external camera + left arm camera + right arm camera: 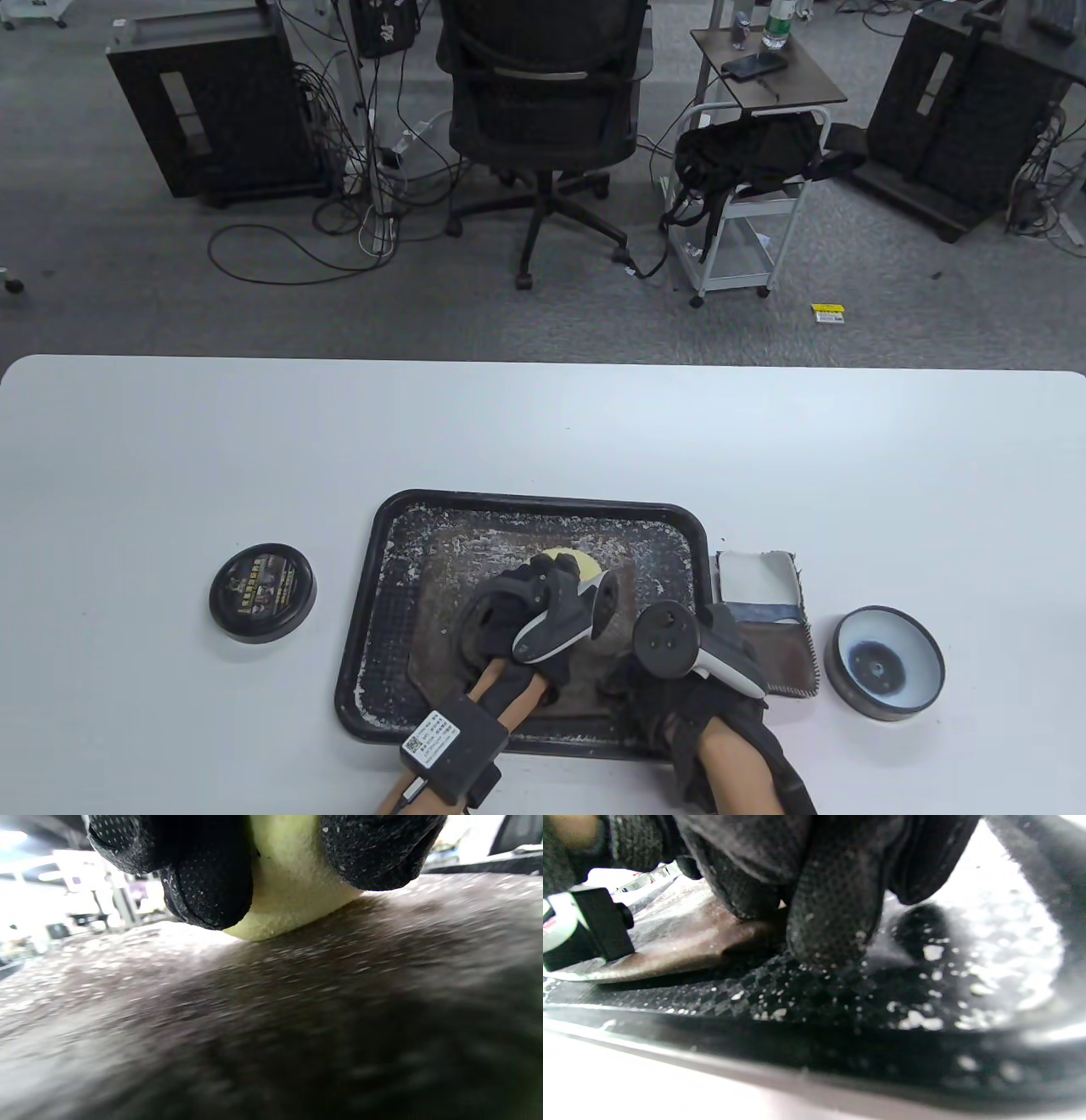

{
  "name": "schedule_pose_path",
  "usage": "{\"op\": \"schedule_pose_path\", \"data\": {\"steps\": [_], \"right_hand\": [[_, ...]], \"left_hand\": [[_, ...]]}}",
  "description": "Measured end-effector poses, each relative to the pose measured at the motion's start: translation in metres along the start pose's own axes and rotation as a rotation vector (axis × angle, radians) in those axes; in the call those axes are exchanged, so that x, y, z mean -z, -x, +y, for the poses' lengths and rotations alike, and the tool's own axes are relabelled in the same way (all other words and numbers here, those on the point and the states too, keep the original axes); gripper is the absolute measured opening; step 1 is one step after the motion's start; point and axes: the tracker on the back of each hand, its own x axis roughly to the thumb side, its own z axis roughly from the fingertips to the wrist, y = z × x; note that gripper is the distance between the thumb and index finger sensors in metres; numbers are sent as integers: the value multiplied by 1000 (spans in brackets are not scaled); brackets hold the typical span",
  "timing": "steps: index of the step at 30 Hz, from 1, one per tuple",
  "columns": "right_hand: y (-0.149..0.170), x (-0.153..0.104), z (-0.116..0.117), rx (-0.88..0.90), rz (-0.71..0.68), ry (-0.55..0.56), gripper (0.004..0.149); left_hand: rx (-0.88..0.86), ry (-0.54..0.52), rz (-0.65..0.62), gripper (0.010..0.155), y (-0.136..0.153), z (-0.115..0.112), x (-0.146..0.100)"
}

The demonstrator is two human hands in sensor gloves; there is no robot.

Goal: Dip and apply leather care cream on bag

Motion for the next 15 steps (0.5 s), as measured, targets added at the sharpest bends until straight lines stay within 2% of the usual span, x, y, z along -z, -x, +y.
{"op": "schedule_pose_path", "data": {"steps": [7, 15], "right_hand": [[1, 1, 0, 15, -8, -7, 47], [2, 0, 0, 22, -7, -11, 47]], "left_hand": [[-5, -43, -104, 60, -20, 10, -10], [-70, -22, -182, 59, -17, 20, -11]]}}
